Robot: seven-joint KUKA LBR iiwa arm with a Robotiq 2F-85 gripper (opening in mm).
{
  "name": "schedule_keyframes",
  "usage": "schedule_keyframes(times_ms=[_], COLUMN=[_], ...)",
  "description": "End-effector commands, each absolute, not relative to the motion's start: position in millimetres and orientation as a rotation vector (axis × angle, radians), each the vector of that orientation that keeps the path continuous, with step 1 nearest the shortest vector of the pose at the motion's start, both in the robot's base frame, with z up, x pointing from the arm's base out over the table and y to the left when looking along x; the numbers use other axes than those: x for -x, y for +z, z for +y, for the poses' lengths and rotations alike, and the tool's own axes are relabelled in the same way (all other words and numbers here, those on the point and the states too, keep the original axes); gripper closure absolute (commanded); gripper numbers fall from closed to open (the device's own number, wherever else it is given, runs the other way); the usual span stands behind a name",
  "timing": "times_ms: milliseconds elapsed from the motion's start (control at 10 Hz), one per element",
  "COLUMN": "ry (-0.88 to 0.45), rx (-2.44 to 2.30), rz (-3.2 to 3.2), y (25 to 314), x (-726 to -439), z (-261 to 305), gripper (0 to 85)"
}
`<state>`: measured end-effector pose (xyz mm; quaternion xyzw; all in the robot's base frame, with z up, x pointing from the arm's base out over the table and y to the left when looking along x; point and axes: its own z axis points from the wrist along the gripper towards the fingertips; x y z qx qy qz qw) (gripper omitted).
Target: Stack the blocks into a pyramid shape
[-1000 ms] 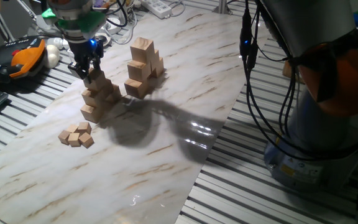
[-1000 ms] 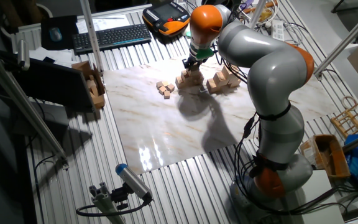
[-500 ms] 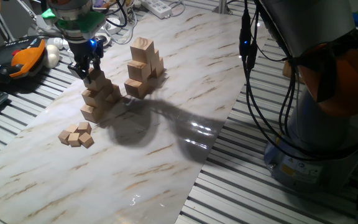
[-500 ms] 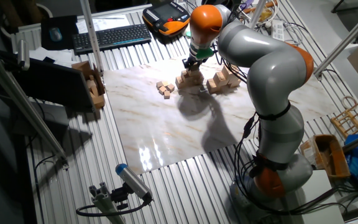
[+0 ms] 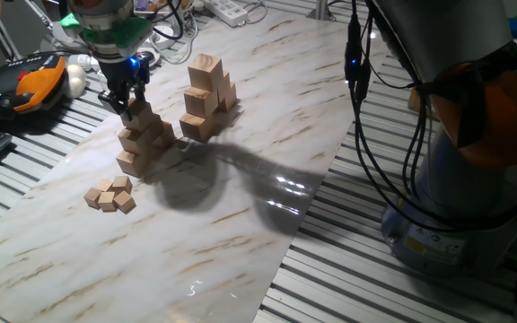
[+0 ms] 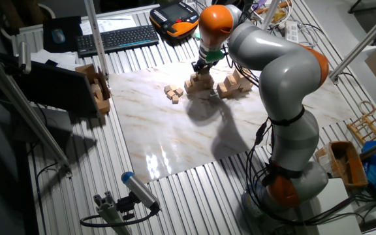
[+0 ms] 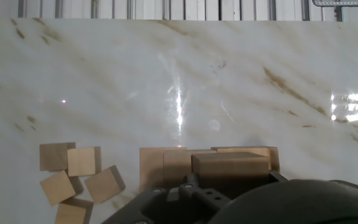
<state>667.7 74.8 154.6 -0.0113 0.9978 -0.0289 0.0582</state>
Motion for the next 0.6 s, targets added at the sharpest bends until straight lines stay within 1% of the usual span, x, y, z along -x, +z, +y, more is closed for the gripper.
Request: schedule_keyframes(times_ms=[0, 500], ry=[-0.090, -0.077], rx=[0.038, 0.058], rz=[3.025, 3.027], y=[154.1, 152.4], x=[-667.9, -668.6], z=[74.9, 76.0], gripper=[85.0, 85.0])
